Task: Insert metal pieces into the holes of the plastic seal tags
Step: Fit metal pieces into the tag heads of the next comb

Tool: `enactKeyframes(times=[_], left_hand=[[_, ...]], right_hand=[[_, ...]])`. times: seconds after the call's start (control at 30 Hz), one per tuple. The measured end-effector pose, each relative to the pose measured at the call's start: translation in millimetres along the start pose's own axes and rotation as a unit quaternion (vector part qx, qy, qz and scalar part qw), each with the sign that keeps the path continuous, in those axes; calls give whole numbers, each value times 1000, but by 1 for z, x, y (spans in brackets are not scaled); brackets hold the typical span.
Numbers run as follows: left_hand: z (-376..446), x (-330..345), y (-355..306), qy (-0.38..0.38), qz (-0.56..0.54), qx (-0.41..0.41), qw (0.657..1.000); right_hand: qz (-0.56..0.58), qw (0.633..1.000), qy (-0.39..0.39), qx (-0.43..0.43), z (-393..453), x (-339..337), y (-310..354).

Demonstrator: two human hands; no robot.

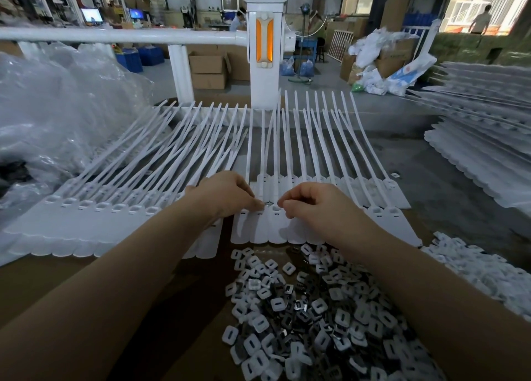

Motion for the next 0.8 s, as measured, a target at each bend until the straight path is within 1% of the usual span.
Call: enactKeyframes(times=[0.13, 0.3, 0.4, 0.53, 0.8], left_hand=[[0, 1, 3, 8, -18, 6, 1000], [2, -1, 5, 31, -94, 6, 995], [2, -1, 5, 28, -110, 3, 994], [5, 1, 7, 15, -76, -3, 997], [6, 1, 4, -2, -5, 10, 1000]], right_hand=[[-1, 1000, -1, 4, 0, 0, 0], [-6, 1000, -2, 1, 0, -1, 1], [-2, 1000, 0, 3, 0, -1, 1], [4, 1000, 1, 1, 0, 0, 1], [-2, 1000, 8, -4, 1, 0, 0]])
Point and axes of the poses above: each hand's wrist, its own z-axis towards the middle knuckle, its own x-axis out of the palm, y = z × x, the point moved 7 cm from there along z, towards the middle knuckle, and after that the axes turned 1 degree about -x, right-handed, at the moved point
